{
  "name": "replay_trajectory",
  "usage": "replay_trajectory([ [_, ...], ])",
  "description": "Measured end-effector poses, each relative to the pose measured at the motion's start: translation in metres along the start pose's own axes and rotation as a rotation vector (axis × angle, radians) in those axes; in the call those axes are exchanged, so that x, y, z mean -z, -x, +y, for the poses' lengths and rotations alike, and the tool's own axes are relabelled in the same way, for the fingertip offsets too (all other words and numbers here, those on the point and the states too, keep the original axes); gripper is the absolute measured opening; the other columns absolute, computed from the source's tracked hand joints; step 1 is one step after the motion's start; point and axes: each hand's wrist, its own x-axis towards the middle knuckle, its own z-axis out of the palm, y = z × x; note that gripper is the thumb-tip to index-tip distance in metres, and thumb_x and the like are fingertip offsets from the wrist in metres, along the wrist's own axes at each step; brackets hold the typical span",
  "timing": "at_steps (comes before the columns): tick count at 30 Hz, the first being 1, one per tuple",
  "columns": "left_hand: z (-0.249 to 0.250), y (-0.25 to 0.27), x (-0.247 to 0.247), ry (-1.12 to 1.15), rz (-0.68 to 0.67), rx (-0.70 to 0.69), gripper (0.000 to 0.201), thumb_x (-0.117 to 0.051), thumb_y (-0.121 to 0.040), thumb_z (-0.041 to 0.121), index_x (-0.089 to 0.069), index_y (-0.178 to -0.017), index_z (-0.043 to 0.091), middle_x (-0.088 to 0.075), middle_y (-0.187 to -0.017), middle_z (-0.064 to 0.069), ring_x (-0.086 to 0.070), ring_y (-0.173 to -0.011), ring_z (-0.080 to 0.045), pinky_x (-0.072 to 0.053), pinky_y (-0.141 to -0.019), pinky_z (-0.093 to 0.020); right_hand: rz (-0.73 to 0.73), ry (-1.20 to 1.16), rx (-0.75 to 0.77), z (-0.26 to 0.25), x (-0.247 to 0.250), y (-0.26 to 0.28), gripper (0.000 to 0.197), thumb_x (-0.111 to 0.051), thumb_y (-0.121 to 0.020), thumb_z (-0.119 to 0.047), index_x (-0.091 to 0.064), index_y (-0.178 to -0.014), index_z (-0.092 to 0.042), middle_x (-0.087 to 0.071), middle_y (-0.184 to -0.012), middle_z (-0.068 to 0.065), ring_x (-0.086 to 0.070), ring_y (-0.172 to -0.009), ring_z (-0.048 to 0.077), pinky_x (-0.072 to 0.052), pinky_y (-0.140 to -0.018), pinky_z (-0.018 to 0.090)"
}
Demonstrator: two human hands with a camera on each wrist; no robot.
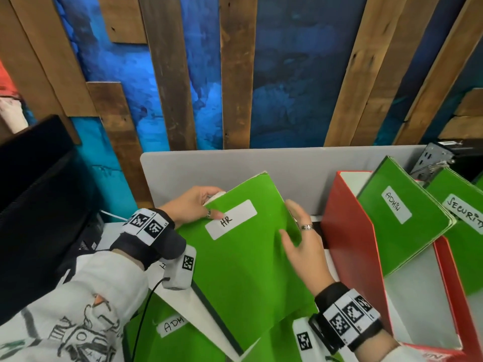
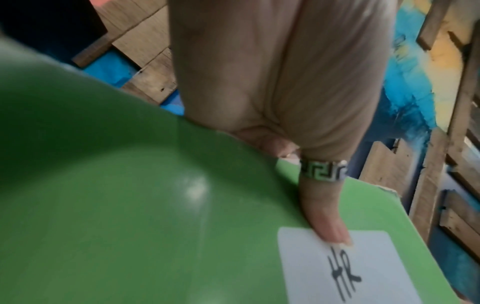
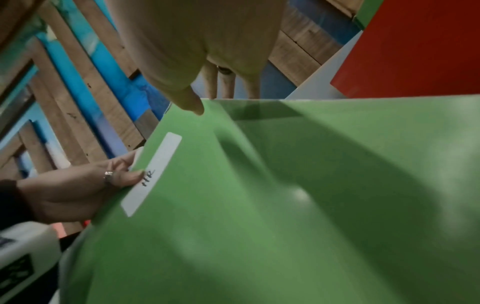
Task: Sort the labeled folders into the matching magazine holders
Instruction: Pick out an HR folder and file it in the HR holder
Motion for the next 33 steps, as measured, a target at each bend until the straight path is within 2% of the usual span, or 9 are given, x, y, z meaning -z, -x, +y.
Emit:
replay_trajectory([
  [3, 0.0, -0.003, -0.003, -0.013, 0.005, -0.017, 0.03, -0.063, -0.08, -0.009, -0.064, -0.098, 0.015, -0.074, -0.083, 0.007, -0.071, -0.073, -0.008, -0.059, -0.068, -0.026, 0.042, -0.024, -0.001, 0.002, 0.002, 0.002, 0.071, -0.06, -0.082, 0.003, -0.04, -0.118, -0.055, -0.052, -0.125, -0.032, -0.051, -0.12, -0.004, -0.037, -0.103, 0.016],
  [10, -0.006, -0.008, -0.009, -0.04, -0.009, -0.009, 0.031, -0.063, -0.079, -0.011, -0.062, -0.101, 0.011, -0.074, -0.081, 0.008, -0.07, -0.072, -0.005, -0.058, -0.066, -0.022, 0.045, -0.08, 0.014, 0.006, 0.007, 0.013, 0.055, -0.06, -0.083, 0.006, -0.047, -0.112, -0.038, -0.058, -0.123, -0.019, -0.055, -0.117, 0.0, -0.043, -0.103, 0.024],
  [14, 0.004, -0.008, -0.013, -0.061, -0.043, -0.024, 0.033, -0.062, -0.079, -0.012, -0.06, -0.107, 0.005, -0.074, -0.078, 0.012, -0.07, -0.072, -0.002, -0.056, -0.064, -0.018, 0.121, -0.134, -0.026, 0.005, 0.012, 0.007, 0.072, -0.067, -0.077, 0.008, -0.041, -0.096, -0.057, -0.058, -0.109, -0.006, -0.057, -0.102, 0.002, -0.047, -0.094, 0.026],
  [17, 0.019, -0.008, -0.021, -0.095, -0.097, -0.07, 0.035, -0.063, -0.078, -0.013, -0.059, -0.109, 0.004, -0.073, -0.08, 0.011, -0.069, -0.073, 0.0, -0.054, -0.065, -0.015, 0.099, -0.15, -0.096, 0.013, 0.018, -0.003, 0.089, -0.076, -0.071, 0.003, -0.031, -0.105, -0.065, -0.05, -0.117, -0.005, -0.054, -0.1, 0.001, -0.042, -0.09, 0.014],
  [21, 0.042, -0.01, -0.033, -0.222, -0.147, -0.145, 0.037, -0.066, -0.076, -0.011, -0.059, -0.106, 0.011, -0.068, -0.094, 0.001, -0.067, -0.078, 0.002, -0.055, -0.074, -0.017, -0.116, -0.311, -0.277, 0.019, 0.029, -0.015, 0.085, -0.074, -0.07, 0.009, -0.027, -0.132, -0.025, -0.06, -0.11, -0.01, -0.062, -0.093, -0.009, -0.048, -0.082, 0.009],
  [25, 0.055, -0.012, -0.042, -0.342, -0.157, -0.156, 0.049, -0.069, -0.073, -0.011, -0.058, -0.117, 0.009, -0.067, -0.11, -0.009, -0.064, -0.096, -0.017, -0.052, -0.088, -0.031, -0.322, -0.42, -0.467, 0.026, 0.041, -0.015, 0.084, -0.086, -0.054, -0.021, -0.047, -0.127, -0.007, -0.071, -0.108, 0.003, -0.069, -0.097, 0.017, -0.057, -0.079, 0.029],
  [27, 0.057, -0.012, -0.045, -0.356, -0.171, -0.17, 0.055, -0.071, -0.072, -0.01, -0.057, -0.117, 0.017, -0.066, -0.114, -0.011, -0.064, -0.102, -0.021, -0.052, -0.09, -0.033, -0.346, -0.409, -0.489, 0.029, 0.04, -0.01, 0.072, -0.081, -0.061, -0.016, -0.052, -0.126, -0.006, -0.07, -0.112, 0.006, -0.068, -0.1, 0.022, -0.057, -0.08, 0.031],
  [31, 0.053, -0.009, -0.031, -0.469, 0.025, -0.148, 0.056, -0.08, -0.069, 0.009, -0.057, -0.116, 0.028, -0.066, -0.1, 0.001, -0.063, -0.094, -0.016, -0.05, -0.089, -0.031, -0.202, -0.414, -0.426, 0.031, 0.041, -0.002, 0.055, -0.073, -0.071, 0.002, -0.055, -0.118, -0.022, -0.07, -0.11, 0.001, -0.068, -0.1, 0.019, -0.057, -0.082, 0.032],
  [33, 0.044, -0.004, -0.016, -0.537, 0.207, -0.126, 0.058, -0.082, -0.068, 0.022, -0.057, -0.12, 0.028, -0.064, -0.107, 0.002, -0.06, -0.102, -0.023, -0.048, -0.094, -0.04, -0.125, -0.451, -0.396, 0.033, 0.048, 0.0, 0.055, -0.077, -0.065, -0.008, -0.055, -0.112, -0.027, -0.071, -0.108, -0.001, -0.069, -0.097, 0.014, -0.057, -0.077, 0.025],
])
